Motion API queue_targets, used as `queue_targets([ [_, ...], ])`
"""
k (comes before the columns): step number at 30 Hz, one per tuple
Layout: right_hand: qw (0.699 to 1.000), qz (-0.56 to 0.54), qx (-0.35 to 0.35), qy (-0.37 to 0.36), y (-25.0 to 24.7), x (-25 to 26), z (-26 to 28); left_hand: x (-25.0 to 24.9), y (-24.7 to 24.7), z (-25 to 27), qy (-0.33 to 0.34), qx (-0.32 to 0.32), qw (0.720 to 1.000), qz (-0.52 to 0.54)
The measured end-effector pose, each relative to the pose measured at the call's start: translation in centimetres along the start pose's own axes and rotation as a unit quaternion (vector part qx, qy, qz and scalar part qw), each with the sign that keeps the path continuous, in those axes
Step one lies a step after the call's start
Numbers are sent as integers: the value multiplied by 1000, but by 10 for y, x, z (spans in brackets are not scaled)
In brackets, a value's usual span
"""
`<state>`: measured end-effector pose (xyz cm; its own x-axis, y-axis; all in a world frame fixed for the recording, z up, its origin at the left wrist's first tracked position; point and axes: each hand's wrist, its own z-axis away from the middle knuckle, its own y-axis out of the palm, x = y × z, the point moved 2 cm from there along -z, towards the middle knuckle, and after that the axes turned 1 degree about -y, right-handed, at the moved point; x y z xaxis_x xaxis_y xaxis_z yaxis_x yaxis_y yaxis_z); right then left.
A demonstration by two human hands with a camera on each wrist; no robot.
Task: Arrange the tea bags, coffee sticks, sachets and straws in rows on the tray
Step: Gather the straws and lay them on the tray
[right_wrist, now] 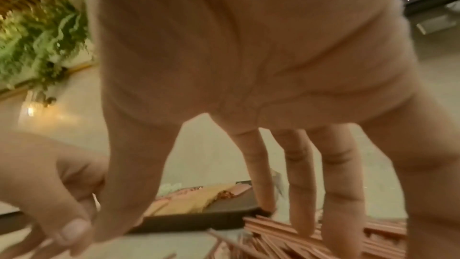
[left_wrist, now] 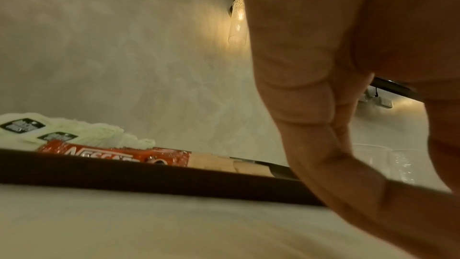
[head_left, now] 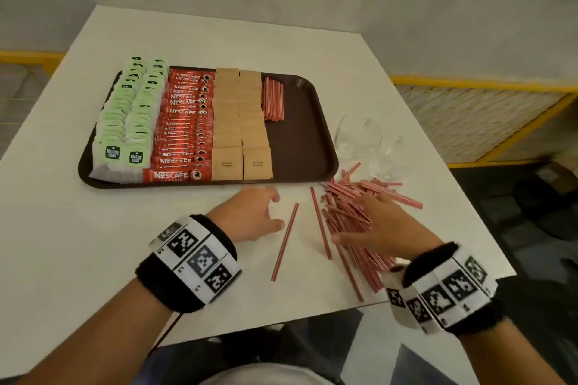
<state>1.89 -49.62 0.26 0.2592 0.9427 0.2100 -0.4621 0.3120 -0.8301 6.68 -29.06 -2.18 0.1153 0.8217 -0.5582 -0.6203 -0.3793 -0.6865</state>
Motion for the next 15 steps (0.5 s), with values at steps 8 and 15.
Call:
queue_targets([
  [8, 999, 13, -22, 48, 35, 7, -7, -10, 31, -1, -68, 37, 996, 50],
  [15, 996, -60, -62, -39, 41, 31, -24, -16, 36, -7, -48, 26, 991, 122],
])
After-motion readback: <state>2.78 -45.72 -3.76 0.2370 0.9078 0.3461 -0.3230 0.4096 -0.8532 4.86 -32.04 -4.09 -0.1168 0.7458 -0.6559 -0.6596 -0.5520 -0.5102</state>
